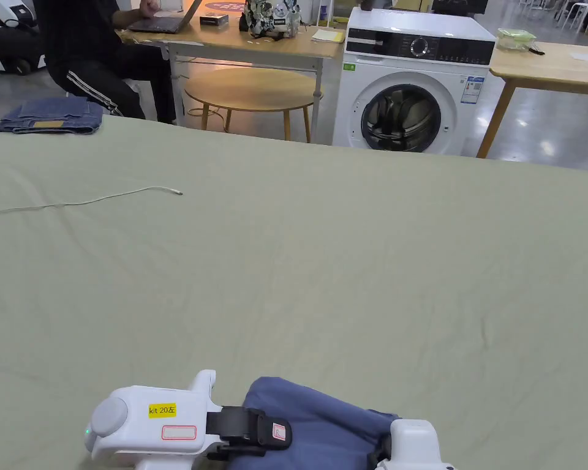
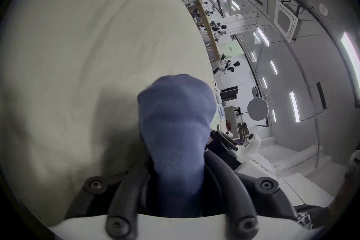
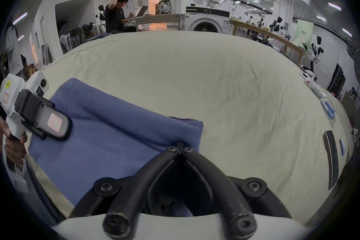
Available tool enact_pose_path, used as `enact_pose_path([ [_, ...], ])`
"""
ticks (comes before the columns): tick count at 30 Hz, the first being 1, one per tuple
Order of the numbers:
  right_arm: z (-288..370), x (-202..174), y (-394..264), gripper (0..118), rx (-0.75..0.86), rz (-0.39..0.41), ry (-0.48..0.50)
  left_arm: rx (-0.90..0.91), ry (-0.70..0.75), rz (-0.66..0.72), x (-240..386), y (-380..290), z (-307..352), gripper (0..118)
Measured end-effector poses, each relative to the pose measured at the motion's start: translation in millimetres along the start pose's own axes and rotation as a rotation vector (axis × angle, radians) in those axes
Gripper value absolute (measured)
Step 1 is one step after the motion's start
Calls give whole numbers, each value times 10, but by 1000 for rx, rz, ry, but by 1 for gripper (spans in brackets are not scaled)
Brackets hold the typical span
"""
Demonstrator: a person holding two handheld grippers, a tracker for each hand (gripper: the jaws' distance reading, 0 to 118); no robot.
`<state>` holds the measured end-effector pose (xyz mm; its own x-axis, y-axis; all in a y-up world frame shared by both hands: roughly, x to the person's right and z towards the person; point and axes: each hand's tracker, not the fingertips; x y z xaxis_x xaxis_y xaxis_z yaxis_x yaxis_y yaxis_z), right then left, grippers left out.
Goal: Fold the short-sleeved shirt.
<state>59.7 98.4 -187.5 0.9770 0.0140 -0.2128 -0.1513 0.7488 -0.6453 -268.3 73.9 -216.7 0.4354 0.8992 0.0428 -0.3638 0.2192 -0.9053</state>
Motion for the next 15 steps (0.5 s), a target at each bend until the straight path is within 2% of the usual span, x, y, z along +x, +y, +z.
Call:
enact_pose_path([
  [3,21,40,15,0,12,-20,8,-8,-3,-22,79,47,23,14],
  [15,222,58,558,0,207,12,18,25,54,-57,318,197,559,14],
])
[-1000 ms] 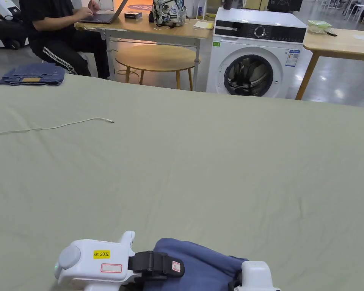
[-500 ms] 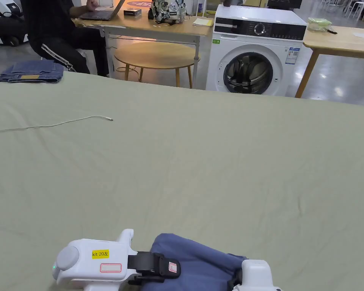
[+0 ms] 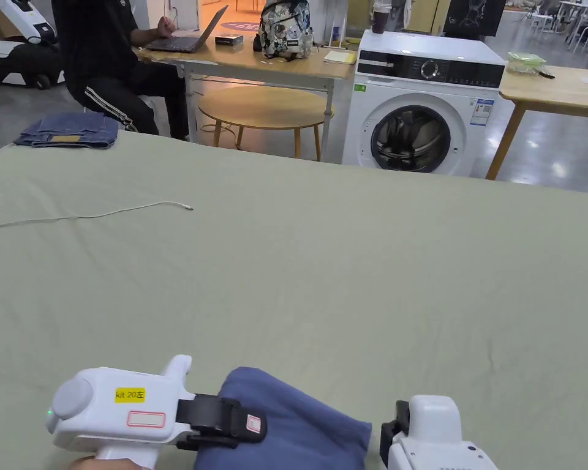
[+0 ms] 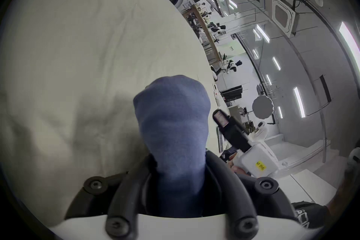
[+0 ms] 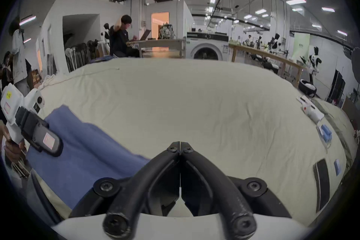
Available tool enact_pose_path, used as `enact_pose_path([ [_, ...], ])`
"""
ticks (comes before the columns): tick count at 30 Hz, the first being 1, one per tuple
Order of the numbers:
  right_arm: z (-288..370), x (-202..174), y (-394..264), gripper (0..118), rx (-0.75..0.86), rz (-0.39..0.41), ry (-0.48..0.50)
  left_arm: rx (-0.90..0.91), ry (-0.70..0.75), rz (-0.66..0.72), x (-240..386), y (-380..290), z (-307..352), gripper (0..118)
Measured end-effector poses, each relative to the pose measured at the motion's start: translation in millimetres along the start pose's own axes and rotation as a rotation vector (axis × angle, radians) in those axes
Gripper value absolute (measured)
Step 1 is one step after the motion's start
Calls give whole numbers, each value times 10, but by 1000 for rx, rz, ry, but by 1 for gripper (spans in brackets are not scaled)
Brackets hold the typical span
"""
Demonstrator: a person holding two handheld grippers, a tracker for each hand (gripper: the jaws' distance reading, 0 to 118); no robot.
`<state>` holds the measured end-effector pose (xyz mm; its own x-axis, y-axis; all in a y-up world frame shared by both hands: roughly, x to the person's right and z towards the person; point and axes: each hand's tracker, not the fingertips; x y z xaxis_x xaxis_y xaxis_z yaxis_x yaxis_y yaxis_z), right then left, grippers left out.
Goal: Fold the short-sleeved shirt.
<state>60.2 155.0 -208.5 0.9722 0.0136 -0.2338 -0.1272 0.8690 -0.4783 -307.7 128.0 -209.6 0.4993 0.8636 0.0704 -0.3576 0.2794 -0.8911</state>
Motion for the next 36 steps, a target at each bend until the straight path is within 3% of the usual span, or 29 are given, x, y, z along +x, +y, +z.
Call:
enact_pose_path([
  [11,-166,-323,551,0,35,27,17,165,183,-20,-203,224,1298,14],
  [21,-300,-640,710,0,46,58,72,328,370,104,-525,301,2754,14],
  [28,-350,-798,684,0,27,80,87,333,523,170,-859,640,3612,14],
  [36,-432,-845,637,0,-1,99,83,330,707,226,-1077,892,4123,14],
])
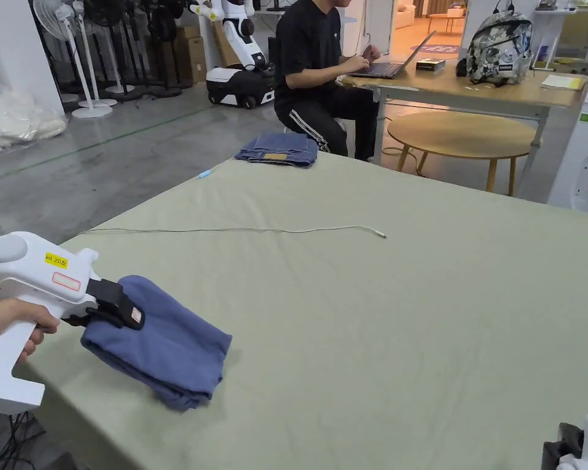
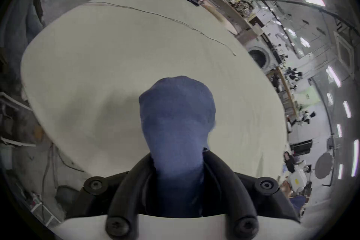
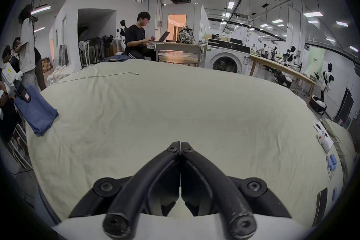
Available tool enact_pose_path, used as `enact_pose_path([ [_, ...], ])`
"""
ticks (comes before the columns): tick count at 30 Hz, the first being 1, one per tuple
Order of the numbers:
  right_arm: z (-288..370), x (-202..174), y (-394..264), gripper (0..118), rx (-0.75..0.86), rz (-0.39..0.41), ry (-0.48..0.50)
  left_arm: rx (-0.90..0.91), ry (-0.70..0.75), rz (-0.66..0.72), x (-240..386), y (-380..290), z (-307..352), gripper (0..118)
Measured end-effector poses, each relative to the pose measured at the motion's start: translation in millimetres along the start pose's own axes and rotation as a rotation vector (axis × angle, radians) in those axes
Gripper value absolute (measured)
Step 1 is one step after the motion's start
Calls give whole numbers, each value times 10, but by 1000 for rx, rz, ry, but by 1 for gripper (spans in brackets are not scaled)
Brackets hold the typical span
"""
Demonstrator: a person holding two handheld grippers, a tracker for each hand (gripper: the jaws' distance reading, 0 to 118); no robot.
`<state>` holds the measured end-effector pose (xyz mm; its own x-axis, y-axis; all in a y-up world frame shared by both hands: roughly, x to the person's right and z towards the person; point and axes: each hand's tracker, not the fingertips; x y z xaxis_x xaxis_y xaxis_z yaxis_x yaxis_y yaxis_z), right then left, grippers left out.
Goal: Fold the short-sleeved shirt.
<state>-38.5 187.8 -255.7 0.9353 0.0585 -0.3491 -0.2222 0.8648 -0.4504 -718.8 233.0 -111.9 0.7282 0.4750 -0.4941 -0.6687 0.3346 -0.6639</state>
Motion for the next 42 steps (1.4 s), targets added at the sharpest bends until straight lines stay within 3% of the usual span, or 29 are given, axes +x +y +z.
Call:
enact_pose_path([
  [4,-53,-11,-23,0,-12,12,0,-8,111,-16,-61,82,-111,19],
  [9,-55,-49,-8,0,-17,16,2,25,220,-62,25,79,-92,36],
  [11,-81,-40,2,0,-18,20,2,38,306,-70,37,122,-49,56],
  [16,-96,-18,27,0,-12,10,5,145,411,-141,127,121,82,56],
  [19,-72,-18,36,0,-8,4,4,186,350,-159,254,50,63,56],
  [22,-40,23,28,0,-7,-2,2,225,381,-205,546,-130,-27,56],
  [25,-1,88,23,0,1,-9,-9,224,264,-262,745,-221,-215,56],
  [27,22,141,24,0,4,-20,-19,199,200,-306,952,-314,-372,54],
  [31,82,280,22,0,19,-50,-44,265,147,-473,1541,-609,-641,38],
  [35,156,434,28,0,31,-81,-74,273,1,-532,2273,-1092,-941,19],
  [37,210,521,30,0,40,-93,-91,313,-34,-559,2587,-1299,-1057,17],
  [42,374,725,78,0,72,-125,-134,405,14,-670,3290,-1837,-1385,8],
])
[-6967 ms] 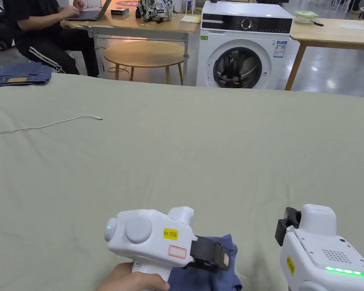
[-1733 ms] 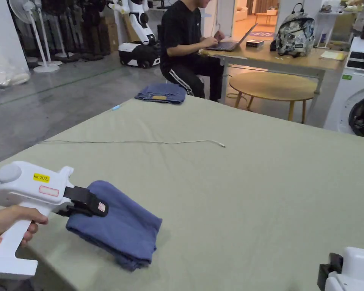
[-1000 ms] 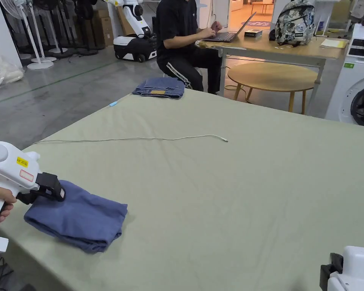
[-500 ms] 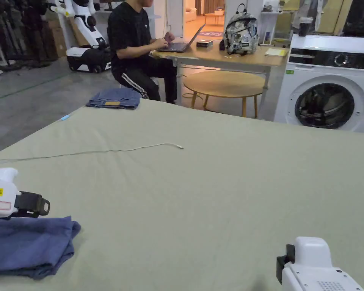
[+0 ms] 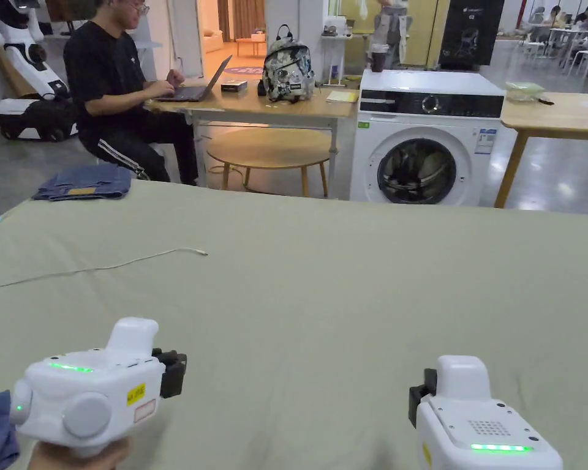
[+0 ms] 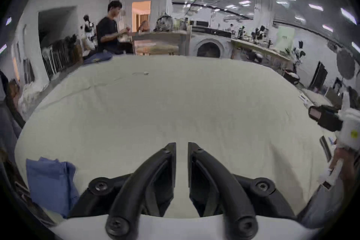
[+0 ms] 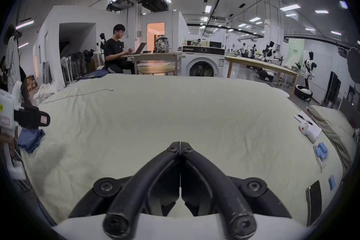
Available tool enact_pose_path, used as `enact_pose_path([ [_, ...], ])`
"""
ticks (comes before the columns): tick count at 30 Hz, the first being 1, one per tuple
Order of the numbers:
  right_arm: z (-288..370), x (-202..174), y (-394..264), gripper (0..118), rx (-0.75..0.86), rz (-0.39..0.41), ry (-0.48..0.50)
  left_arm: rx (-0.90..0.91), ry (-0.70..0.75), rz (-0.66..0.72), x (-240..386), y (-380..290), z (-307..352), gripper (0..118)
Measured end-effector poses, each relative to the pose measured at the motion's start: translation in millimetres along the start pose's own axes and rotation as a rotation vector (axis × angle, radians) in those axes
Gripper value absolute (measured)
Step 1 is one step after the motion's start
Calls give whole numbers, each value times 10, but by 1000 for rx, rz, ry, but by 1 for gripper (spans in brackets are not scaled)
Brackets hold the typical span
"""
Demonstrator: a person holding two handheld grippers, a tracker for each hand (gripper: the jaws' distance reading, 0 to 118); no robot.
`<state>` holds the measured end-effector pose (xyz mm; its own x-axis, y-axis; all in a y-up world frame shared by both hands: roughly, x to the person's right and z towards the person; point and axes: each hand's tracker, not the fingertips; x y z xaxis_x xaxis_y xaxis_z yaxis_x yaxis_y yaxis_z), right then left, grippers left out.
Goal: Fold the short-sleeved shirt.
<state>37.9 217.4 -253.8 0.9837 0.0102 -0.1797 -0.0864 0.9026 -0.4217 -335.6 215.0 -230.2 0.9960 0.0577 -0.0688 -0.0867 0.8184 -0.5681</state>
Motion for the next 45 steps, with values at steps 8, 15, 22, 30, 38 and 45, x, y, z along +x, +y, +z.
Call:
enact_pose_path([
  [8,86,334,95,0,81,-62,-53,303,56,3,814,-93,169,0],
  [15,187,353,151,0,159,-67,-79,381,75,34,976,-34,271,0],
  [22,273,348,74,0,265,-67,-103,456,118,9,997,-85,336,0],
  [30,277,351,78,0,329,-48,-106,482,154,3,969,-62,376,0],
  [38,351,306,133,0,336,-42,-102,507,172,-27,963,-12,407,0],
  [45,348,321,107,56,325,-51,-106,509,178,-15,943,7,407,51],
])
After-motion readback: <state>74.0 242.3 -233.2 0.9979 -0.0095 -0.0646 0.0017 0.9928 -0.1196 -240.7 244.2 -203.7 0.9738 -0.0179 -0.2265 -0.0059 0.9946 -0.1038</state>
